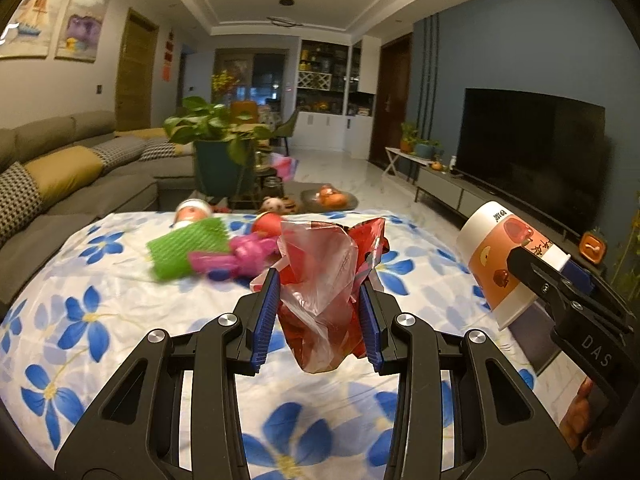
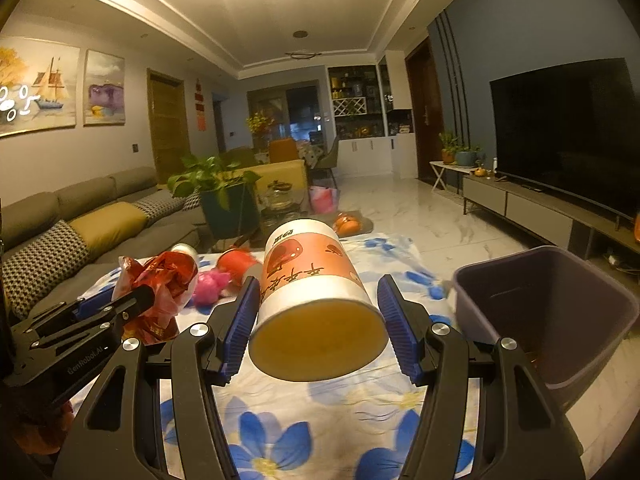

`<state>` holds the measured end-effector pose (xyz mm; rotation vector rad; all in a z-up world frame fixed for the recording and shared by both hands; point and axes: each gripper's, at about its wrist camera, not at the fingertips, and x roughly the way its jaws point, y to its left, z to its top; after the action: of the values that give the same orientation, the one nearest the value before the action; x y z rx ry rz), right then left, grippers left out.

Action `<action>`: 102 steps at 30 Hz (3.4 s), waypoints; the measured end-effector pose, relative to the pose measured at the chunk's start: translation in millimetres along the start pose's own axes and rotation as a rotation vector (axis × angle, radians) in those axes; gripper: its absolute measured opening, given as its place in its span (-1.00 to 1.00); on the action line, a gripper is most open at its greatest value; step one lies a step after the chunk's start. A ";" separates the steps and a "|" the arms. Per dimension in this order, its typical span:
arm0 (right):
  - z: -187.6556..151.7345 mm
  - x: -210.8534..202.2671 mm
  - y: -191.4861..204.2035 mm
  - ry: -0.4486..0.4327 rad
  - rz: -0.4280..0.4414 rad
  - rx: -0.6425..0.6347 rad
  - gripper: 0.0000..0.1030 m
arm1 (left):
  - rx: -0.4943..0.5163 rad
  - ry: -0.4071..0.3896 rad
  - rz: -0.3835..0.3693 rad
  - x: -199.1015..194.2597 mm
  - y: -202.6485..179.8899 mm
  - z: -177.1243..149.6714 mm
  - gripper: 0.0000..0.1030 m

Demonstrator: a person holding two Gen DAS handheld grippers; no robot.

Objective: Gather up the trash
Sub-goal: 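Carry the plastic bag and white-orange cup over the grey bin and open both tools, then move both tools back toward the green net and pink bag on the table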

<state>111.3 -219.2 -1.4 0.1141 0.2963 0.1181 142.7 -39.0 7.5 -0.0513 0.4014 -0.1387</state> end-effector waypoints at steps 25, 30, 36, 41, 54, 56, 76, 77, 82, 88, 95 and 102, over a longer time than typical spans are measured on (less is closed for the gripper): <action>22.4 -28.8 -131.8 -0.089 -0.289 0.081 0.16 | 0.138 -0.045 -0.242 42.0 -140.6 27.8 -0.29; 21.9 -30.8 -158.2 -0.094 -0.345 0.102 0.17 | 0.156 -0.045 -0.305 57.6 -173.0 32.1 -0.28; 20.2 -27.7 -175.1 -0.086 -0.384 0.110 0.18 | 0.176 -0.035 -0.356 75.8 -207.5 28.8 -0.28; 20.0 -24.8 -184.2 -0.083 -0.401 0.118 0.19 | 0.194 -0.022 -0.394 86.7 -225.9 25.8 -0.28; 22.9 -19.7 -196.9 -0.080 -0.411 0.135 0.21 | 0.204 -0.004 -0.443 106.6 -241.9 22.3 -0.28; 22.6 -19.4 -200.0 -0.082 -0.415 0.138 0.22 | 0.205 -0.002 -0.444 109.4 -242.9 23.2 -0.28; 21.2 -9.4 -212.3 -0.074 -0.425 0.182 0.43 | 0.219 0.015 -0.498 129.1 -263.7 16.7 -0.18; 20.4 -9.7 -213.5 -0.074 -0.424 0.190 0.45 | 0.218 0.021 -0.506 130.2 -264.9 16.3 -0.14; 18.9 -13.8 -219.1 -0.074 -0.450 0.202 0.48 | 0.185 0.047 -0.478 136.7 -257.2 14.7 0.48; 16.9 -26.7 -208.9 -0.092 -0.465 0.190 0.56 | 0.191 0.016 -0.420 123.9 -236.2 12.3 0.56; 8.7 -32.6 -178.1 -0.112 -0.461 0.116 0.59 | 0.138 -0.023 -0.259 100.8 -180.3 9.8 0.59; 7.0 -21.9 -138.1 -0.082 -0.360 0.088 0.60 | 0.068 -0.052 -0.077 78.2 -96.7 6.3 0.65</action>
<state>106.3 -359.0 -6.3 0.1508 0.2365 -0.2564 204.4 -145.9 -9.4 -0.0036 0.3427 -0.2266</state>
